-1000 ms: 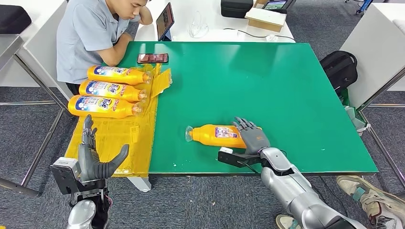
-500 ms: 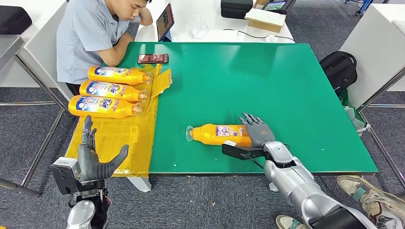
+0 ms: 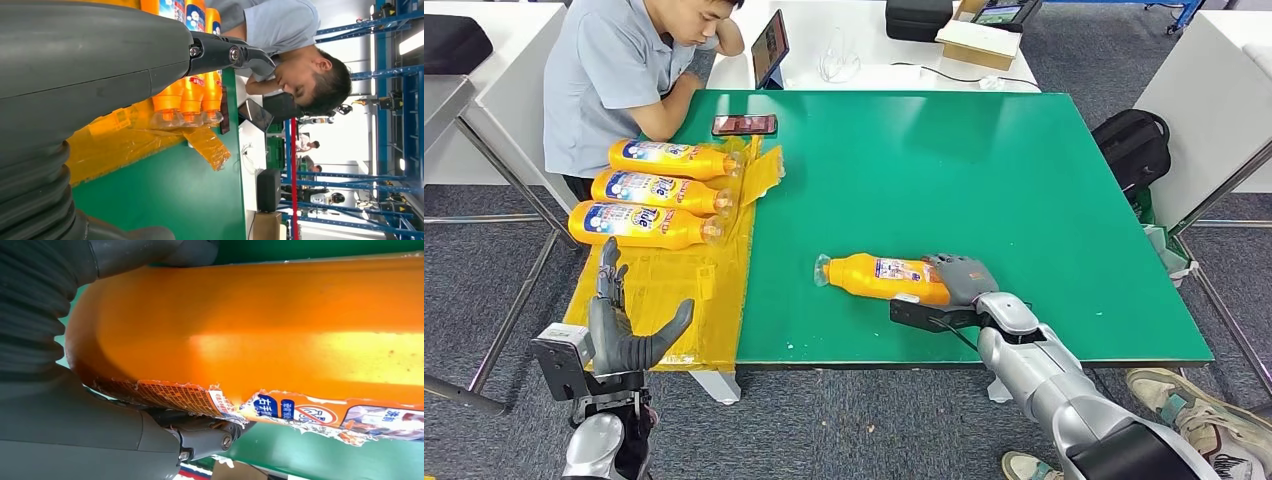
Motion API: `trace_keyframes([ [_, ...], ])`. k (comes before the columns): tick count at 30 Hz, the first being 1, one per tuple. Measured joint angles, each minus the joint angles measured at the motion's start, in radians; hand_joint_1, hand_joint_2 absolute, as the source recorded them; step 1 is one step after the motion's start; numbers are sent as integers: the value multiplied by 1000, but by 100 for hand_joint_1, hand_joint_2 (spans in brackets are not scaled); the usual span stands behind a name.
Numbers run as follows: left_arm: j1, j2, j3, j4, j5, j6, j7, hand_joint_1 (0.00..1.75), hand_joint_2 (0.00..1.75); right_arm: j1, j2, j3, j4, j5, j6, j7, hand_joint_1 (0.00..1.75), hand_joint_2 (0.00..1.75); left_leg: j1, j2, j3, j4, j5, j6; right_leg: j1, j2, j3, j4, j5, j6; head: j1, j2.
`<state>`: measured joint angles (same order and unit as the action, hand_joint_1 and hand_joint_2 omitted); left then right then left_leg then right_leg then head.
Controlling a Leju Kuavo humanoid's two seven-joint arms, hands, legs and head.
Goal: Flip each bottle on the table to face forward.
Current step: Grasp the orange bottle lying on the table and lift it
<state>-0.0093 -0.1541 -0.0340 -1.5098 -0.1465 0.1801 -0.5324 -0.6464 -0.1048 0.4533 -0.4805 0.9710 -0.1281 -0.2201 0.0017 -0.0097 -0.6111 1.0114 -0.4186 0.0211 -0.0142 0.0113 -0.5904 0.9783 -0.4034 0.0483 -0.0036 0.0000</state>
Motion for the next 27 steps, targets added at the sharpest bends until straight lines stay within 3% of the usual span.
trace_keyframes([
  [7,-12,4,0,1,0,0,-1,0,175,-11,6,-5,20,-22,7,-25,175,175,0,0,0,0,0,0,0,0,0,0,0,0,0,0],
  [13,-12,4,-12,3,25,-18,5,0,175,22,21,-57,-2,-188,-35,-207,166,175,0,0,-1,0,0,0,0,0,0,0,0,0,0,0],
  [18,-12,-9,-53,40,47,-48,52,0,175,129,77,-132,-148,-362,-82,-326,158,175,0,0,-5,0,0,-1,0,0,-4,1,0,0,0,0],
  [20,-11,-19,-81,67,53,-53,68,0,87,179,104,-158,-239,-422,-102,-346,158,175,0,-1,-8,0,0,-1,0,0,-6,1,0,0,0,0],
  [22,-11,-31,-114,96,64,-59,81,0,87,220,131,-182,-337,-471,-144,-370,156,175,1,-1,-9,0,0,-1,0,0,-8,1,0,0,0,0],
  [24,-11,-44,-149,121,71,-63,86,0,175,254,154,-204,-430,-511,-192,-395,154,175,0,-1,-10,0,0,-1,0,0,-8,1,0,0,0,0],
  [27,-11,-55,-210,149,55,-75,78,0,175,297,184,-226,-547,-565,-225,-420,158,175,0,-1,-11,0,0,0,0,0,-9,0,0,0,0,0],
])
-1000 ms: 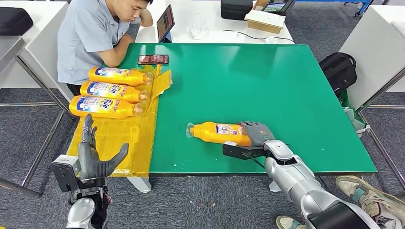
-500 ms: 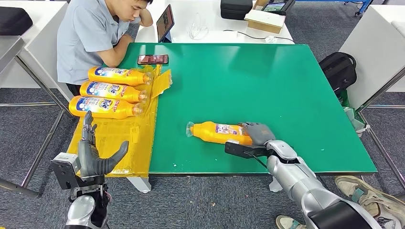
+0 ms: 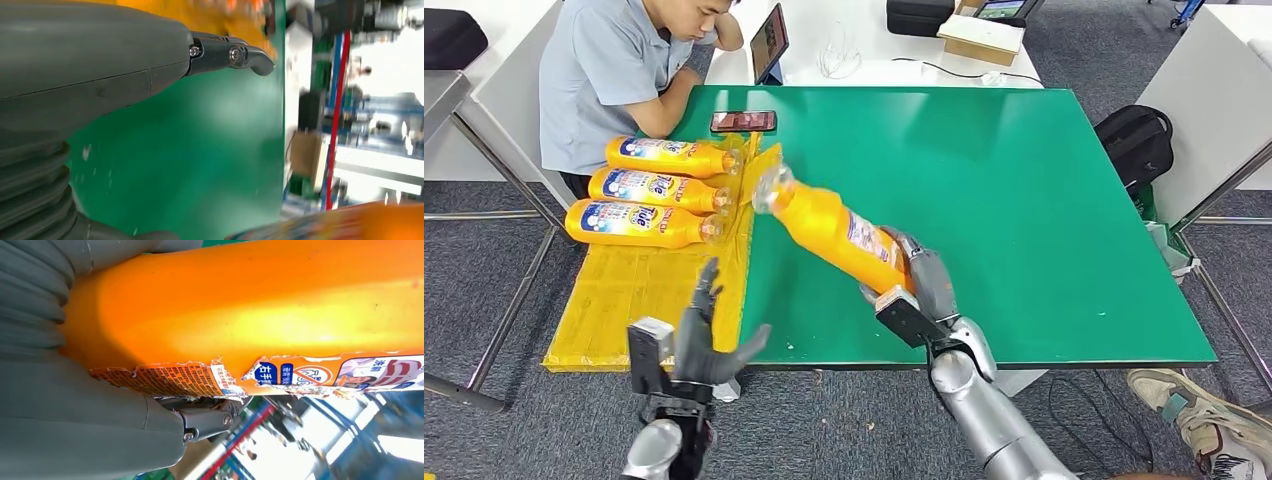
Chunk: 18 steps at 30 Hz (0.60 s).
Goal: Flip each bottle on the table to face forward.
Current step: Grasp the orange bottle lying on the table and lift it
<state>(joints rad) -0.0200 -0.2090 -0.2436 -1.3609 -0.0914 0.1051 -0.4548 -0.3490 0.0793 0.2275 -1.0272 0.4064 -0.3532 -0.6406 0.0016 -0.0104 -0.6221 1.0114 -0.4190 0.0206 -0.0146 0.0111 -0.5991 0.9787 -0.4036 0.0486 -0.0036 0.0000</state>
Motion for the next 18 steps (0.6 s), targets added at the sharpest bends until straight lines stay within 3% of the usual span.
trace_keyframes([
  [4,3,2,-80,16,-39,-40,-26,0,175,32,26,-6,-73,-41,37,-10,173,175,0,0,-1,0,0,0,0,0,0,0,0,0,0,0],
  [11,8,22,-158,9,-104,-83,-83,0,175,43,51,48,-45,11,127,-23,175,175,1,0,-1,0,0,0,1,0,-1,0,0,0,0,0],
  [18,10,27,-156,-10,-12,-108,-75,0,175,46,95,140,35,63,78,-49,175,175,1,1,-1,0,0,0,1,0,-2,0,0,0,0,0],
])
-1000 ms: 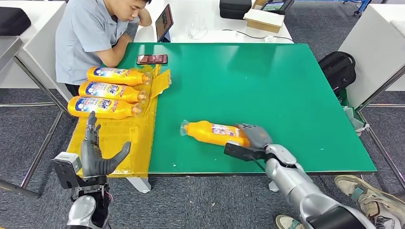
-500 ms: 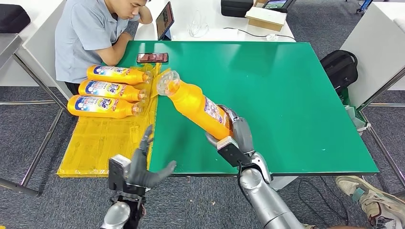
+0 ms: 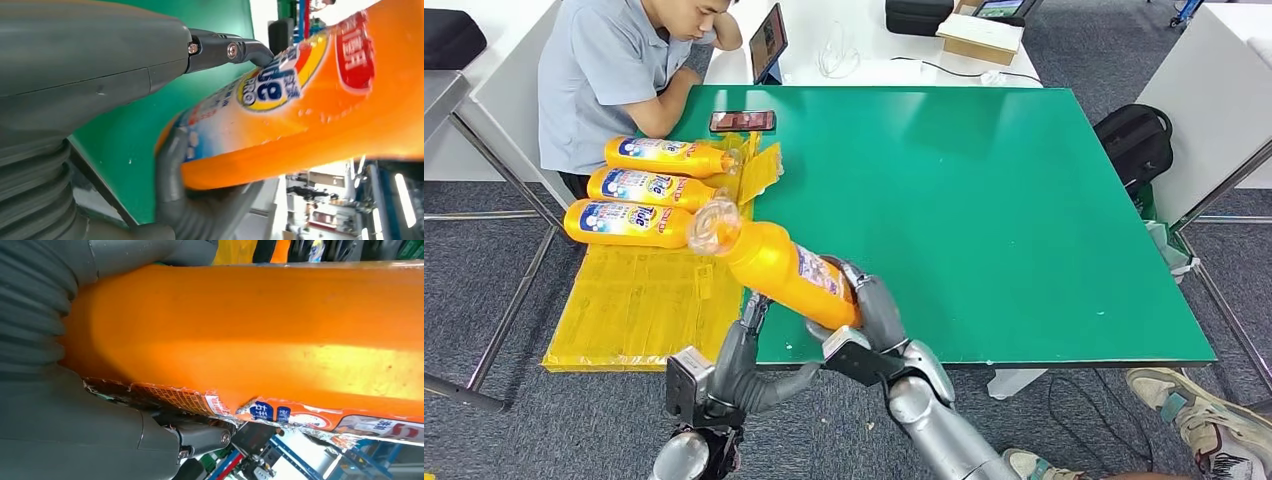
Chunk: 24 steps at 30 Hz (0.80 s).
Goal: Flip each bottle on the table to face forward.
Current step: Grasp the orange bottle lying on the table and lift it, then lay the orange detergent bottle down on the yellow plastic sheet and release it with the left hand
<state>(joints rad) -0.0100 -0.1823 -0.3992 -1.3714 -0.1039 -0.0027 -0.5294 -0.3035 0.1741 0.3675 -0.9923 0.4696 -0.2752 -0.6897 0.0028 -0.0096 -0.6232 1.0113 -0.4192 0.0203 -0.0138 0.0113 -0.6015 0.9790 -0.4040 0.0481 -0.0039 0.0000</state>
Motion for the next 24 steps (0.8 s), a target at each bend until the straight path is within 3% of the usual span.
trace_keyframes([
  [7,-25,-7,13,-8,116,-9,48,0,175,34,20,166,7,-88,-78,-9,175,175,0,0,-1,0,0,0,0,0,-1,0,0,0,0,0],
  [13,-19,-8,19,-20,185,-41,32,6,175,30,25,225,7,-140,-76,-7,171,175,0,0,-2,0,0,0,0,0,-2,0,0,0,0,0],
  [15,-14,-8,22,-31,202,-49,25,86,175,25,29,237,12,-151,-74,-7,114,175,0,0,-2,0,0,0,0,0,-2,0,0,0,0,0],
  [17,-9,-8,25,-42,211,-52,19,167,175,17,35,247,25,-154,-70,-7,31,175,0,1,-2,0,0,0,0,0,-2,0,0,0,0,0],
  [18,-7,-8,26,-47,214,-52,17,171,175,12,38,250,36,-150,-68,-8,15,175,0,1,-2,0,0,0,0,0,-2,0,0,0,0,0],
  [19,-5,-8,27,-53,216,-52,16,175,175,6,41,253,50,-141,-68,-8,0,131,0,1,-2,0,0,0,0,0,-2,0,0,0,0,0],
  [22,2,-6,34,-65,223,-49,15,175,175,-5,48,265,86,-100,-93,-10,0,0,0,1,-2,0,0,0,0,0,-2,0,0,0,0,0],
  [24,2,-5,43,-72,240,-41,22,175,175,-1,48,272,101,-76,-136,-10,0,0,0,0,-2,0,0,0,0,0,-2,0,0,0,0,0],
])
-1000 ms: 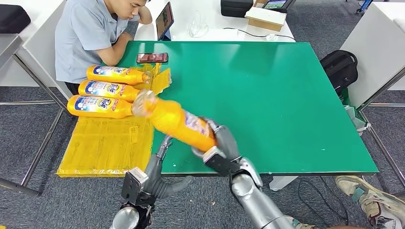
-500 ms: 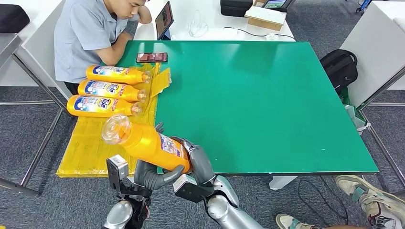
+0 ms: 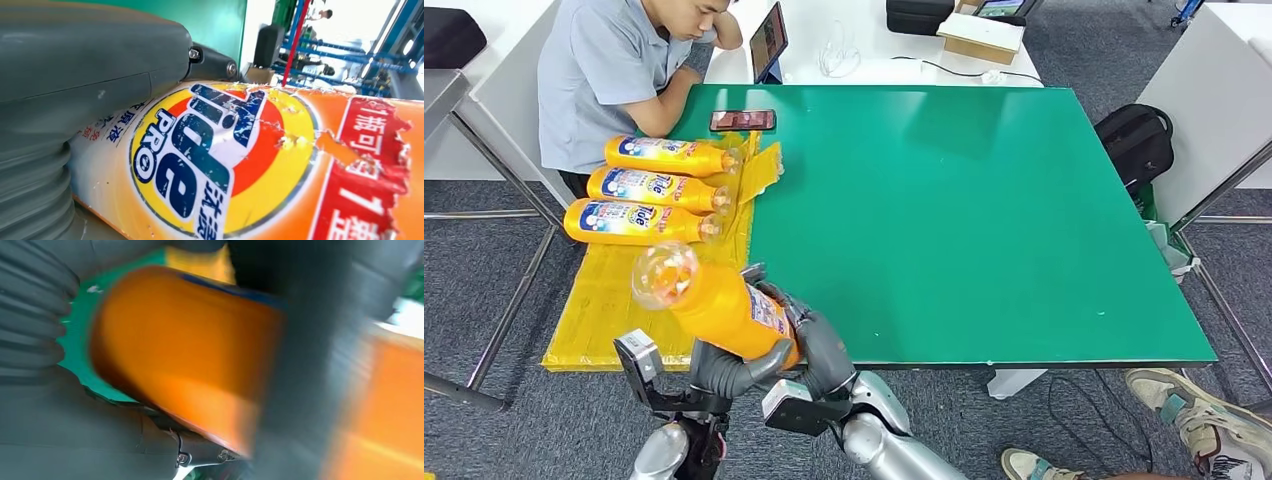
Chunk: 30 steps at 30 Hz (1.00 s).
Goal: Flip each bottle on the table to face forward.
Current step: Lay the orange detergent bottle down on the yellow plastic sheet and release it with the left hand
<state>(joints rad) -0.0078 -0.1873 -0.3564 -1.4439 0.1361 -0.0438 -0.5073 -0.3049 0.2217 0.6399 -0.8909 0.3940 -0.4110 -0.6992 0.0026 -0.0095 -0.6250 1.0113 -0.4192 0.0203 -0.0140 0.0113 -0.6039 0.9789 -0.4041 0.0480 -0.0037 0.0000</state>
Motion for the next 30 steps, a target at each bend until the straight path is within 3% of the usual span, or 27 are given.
trace_keyframes([
  [9,-19,0,42,-6,86,12,28,175,175,33,-33,37,-7,-6,-94,1,0,0,0,0,0,0,0,0,0,0,0,0,0,0,0,0],
  [13,-36,5,92,-4,141,-5,31,175,175,64,-75,44,-34,-30,-142,1,0,0,0,0,0,0,0,0,0,0,0,0,0,0,0,0],
  [15,-47,8,132,-1,104,66,21,175,175,89,-102,34,-53,-39,-158,1,0,0,0,0,0,0,0,0,0,0,0,0,0,0,0,0],
  [20,-92,30,219,32,-239,397,-29,175,175,147,-153,-30,-100,-39,-177,1,0,0,0,-1,0,0,0,0,0,0,0,0,0,0,0,0],
  [24,-111,45,242,58,-334,466,-30,174,175,168,-170,-64,-124,-37,-178,1,0,0,0,0,-1,0,0,0,0,0,0,0,0,0,0,0],
  [28,-137,69,247,107,-600,613,-10,173,175,179,-178,-92,-149,-42,-166,1,0,0,0,0,-1,0,0,0,0,0,0,0,0,0,0,0],
  [30,-164,90,246,158,-739,638,22,169,175,181,-180,-109,-157,-54,-148,1,0,0,0,-1,-1,0,0,0,0,0,0,0,0,0,0,0],
])
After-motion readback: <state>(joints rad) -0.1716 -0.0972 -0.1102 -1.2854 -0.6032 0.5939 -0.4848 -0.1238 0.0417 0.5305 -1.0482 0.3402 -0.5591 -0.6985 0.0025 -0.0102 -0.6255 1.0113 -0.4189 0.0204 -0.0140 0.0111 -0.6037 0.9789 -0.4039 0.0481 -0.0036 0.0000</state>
